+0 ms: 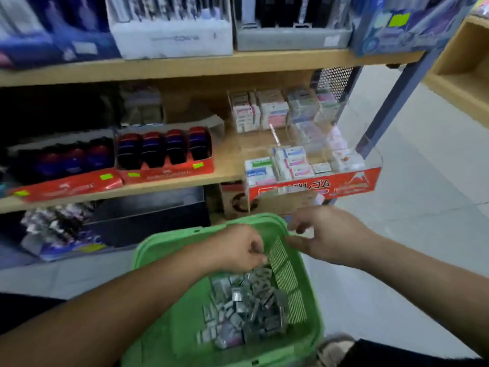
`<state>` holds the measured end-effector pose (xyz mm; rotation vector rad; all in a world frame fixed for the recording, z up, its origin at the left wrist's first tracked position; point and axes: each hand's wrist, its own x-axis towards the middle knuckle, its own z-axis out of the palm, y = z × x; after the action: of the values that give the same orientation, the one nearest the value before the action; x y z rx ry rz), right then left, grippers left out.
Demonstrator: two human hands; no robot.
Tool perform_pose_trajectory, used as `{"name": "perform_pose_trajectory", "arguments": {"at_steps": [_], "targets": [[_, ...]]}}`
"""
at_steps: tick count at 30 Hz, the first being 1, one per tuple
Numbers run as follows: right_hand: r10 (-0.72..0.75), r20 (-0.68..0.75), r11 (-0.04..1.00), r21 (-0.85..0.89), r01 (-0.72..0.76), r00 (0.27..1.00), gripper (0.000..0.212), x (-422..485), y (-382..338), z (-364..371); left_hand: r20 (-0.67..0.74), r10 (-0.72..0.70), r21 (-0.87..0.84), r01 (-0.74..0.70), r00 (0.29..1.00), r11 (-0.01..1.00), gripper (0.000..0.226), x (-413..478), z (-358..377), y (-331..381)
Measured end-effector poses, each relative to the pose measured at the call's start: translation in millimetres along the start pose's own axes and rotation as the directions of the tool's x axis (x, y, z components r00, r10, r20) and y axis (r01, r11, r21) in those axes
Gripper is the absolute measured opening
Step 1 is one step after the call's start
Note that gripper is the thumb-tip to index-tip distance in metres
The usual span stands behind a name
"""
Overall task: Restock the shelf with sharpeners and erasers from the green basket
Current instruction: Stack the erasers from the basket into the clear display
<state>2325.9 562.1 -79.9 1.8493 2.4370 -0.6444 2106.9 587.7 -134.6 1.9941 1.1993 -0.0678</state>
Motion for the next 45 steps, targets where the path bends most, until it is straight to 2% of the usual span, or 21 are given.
{"name": "perform_pose_trajectory", "arguments": {"at_steps": [1,2,4,6,8,11,14,19,22,25,27,30,32,34,37,39,42,43,45], "targets": [[-0.061,0.060,0.982,-0.174,0.071,0.996,0.035,4.8,-7.5,19.8,0.078,-0.041,-0.008,0.042,0.996,0.999,0.018,-2.1,12.7,-14.5],[-0.120,0.119,0.950,-0.276,0.149,0.986,0.036,9.7,-14.2,38.8,0.124,-0.082,-0.027,0.086,0.989,0.996,0.018,-4.6,25.5,-29.1],[-0.129,0.246,0.953,-0.238,0.189,0.961,0.042,20.2,-25.2,71.2,0.146,-0.164,-0.080,0.177,0.976,0.981,0.018,-12.8,49.9,-54.5],[-0.052,0.368,0.985,-0.135,0.109,0.928,0.059,35.2,-30.7,104.3,0.138,-0.233,-0.095,0.247,0.963,0.964,0.027,-23.5,71.2,-76.6],[0.027,0.438,0.992,-0.123,0.030,0.898,0.080,51.6,-31.7,141.2,0.138,-0.285,-0.050,0.294,0.948,0.954,0.043,-31.1,90.1,-100.2],[0.107,0.504,0.991,-0.122,-0.052,0.857,0.109,64.4,-28.3,200.2,0.136,-0.340,-0.009,0.344,0.931,0.939,0.058,-38.1,105.8,-130.4],[0.174,0.542,0.985,-0.098,-0.144,0.822,0.136,60.0,-24.6,250.5,0.096,-0.384,-0.108,0.394,0.918,0.913,0.055,-42.3,113.0,-144.0],[0.189,0.495,0.973,-0.208,-0.096,0.848,0.145,66.5,-15.8,276.8,0.082,-0.468,-0.362,0.463,0.880,0.809,0.045,-41.1,148.8,-150.0],[0.155,0.427,0.981,-0.173,-0.088,0.891,0.128,71.3,-8.8,279.5,0.114,-0.434,-0.338,0.445,0.894,0.829,0.057,-38.6,159.7,-150.3],[0.105,0.381,0.994,-0.020,-0.105,0.919,0.101,75.0,1.1,279.3,0.126,-0.450,-0.305,0.467,0.884,0.830,0.067,-35.7,162.7,-155.0],[0.135,0.358,0.984,0.058,-0.166,0.924,0.091,78.0,5.4,277.5,0.119,-0.463,-0.283,0.477,0.878,0.832,0.073,-31.2,165.0,-159.3],[0.178,0.349,0.974,0.070,-0.215,0.920,0.081,81.1,6.1,278.5,0.050,-0.459,-0.246,0.456,0.887,0.855,0.072,-20.8,168.3,-162.4],[0.202,0.322,0.947,0.175,-0.268,0.925,0.059,85.8,6.7,279.3,-0.032,-0.428,-0.176,0.416,0.903,0.892,0.078,-9.5,170.3,-164.5],[0.246,0.271,0.897,0.301,-0.324,0.931,0.039,91.8,9.5,277.4,-0.095,-0.394,-0.122,0.382,0.914,0.916,0.092,5.9,170.0,-165.6],[0.310,0.277,0.752,0.515,-0.412,0.910,0.026,93.7,11.7,273.9,-0.072,-0.331,-0.040,0.329,0.941,0.943,0.106,27.9,170.1,-166.3],[0.367,0.281,0.633,0.623,-0.460,0.887,0.024,88.8,9.2,272.3,-0.027,-0.298,0.018,0.298,0.954,0.954,0.111,40.2,172.1,-165.2],[0.433,0.299,0.487,0.716,-0.500,0.850,0.026,82.5,10.6,274.7,-0.047,-0.290,0.087,0.294,0.956,0.952,0.116,51.8,178.1,-167.1],[0.449,0.314,0.453,0.726,-0.516,0.836,0.026,80.4,11.4,275.6,-0.068,-0.282,0.107,0.288,0.957,0.952,0.116,53.5,179.9,-169.0],[0.463,0.334,0.461,0.700,-0.545,0.821,0.026,76.6,17.8,280.0,-0.093,-0.257,0.132,0.268,0.962,0.954,0.116,55.2,183.1,-174.0]]}}
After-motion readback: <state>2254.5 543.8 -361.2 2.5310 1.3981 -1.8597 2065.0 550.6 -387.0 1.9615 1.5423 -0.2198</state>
